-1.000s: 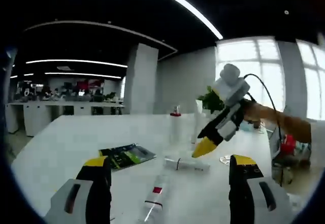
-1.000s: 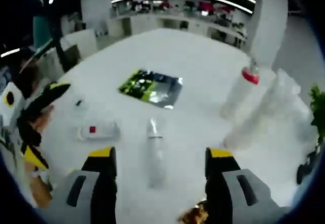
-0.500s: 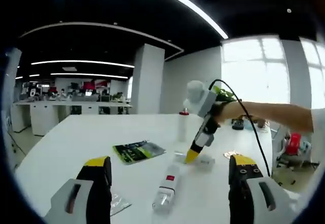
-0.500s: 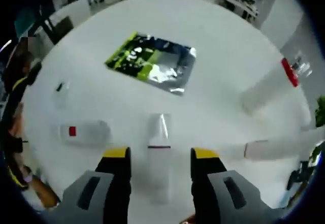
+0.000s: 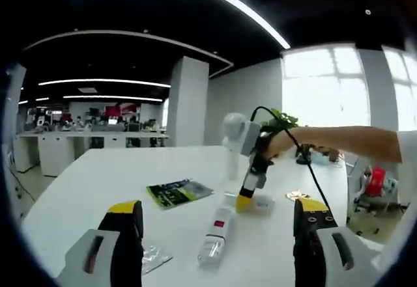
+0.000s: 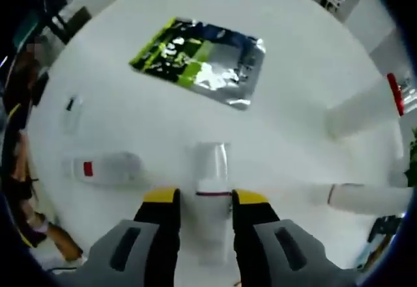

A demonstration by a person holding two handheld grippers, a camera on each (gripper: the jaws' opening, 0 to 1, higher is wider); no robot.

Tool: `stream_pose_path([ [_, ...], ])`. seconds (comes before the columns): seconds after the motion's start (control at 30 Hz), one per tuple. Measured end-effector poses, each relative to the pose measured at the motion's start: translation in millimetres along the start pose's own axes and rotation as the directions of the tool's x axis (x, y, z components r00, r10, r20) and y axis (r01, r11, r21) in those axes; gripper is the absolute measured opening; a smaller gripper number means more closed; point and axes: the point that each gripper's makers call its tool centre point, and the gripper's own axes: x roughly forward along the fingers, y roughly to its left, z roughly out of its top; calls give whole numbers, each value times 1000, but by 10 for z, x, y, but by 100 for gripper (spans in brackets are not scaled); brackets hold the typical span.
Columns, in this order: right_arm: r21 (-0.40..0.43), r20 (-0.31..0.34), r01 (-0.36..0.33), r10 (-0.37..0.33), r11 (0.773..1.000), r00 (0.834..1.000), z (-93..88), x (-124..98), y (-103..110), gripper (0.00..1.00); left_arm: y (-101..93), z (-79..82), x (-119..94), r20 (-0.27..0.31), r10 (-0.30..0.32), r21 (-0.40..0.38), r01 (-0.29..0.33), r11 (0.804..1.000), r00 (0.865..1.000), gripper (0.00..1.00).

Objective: Arrange the skincare products in the storage area until every visible bottle or jar stands upright without overlapping.

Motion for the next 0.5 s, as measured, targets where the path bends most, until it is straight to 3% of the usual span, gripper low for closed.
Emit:
stream_pose_path([
  [0.23,-26,-11,-11,10,1000,1000,-55,8,27,27,-58,-40,22,2,-19,-10,19,1000,1000,98],
  [0.3,-93,6,-15,15,996,1000,-48,18,58,25,-85,-55,16,4,-27,-11,27,1000,1000,98],
  [0.5,-48,-22,-15,14,999,1000,-83,17,68,25,-197,-115,27,0,-66,-6,66,998,998,98],
])
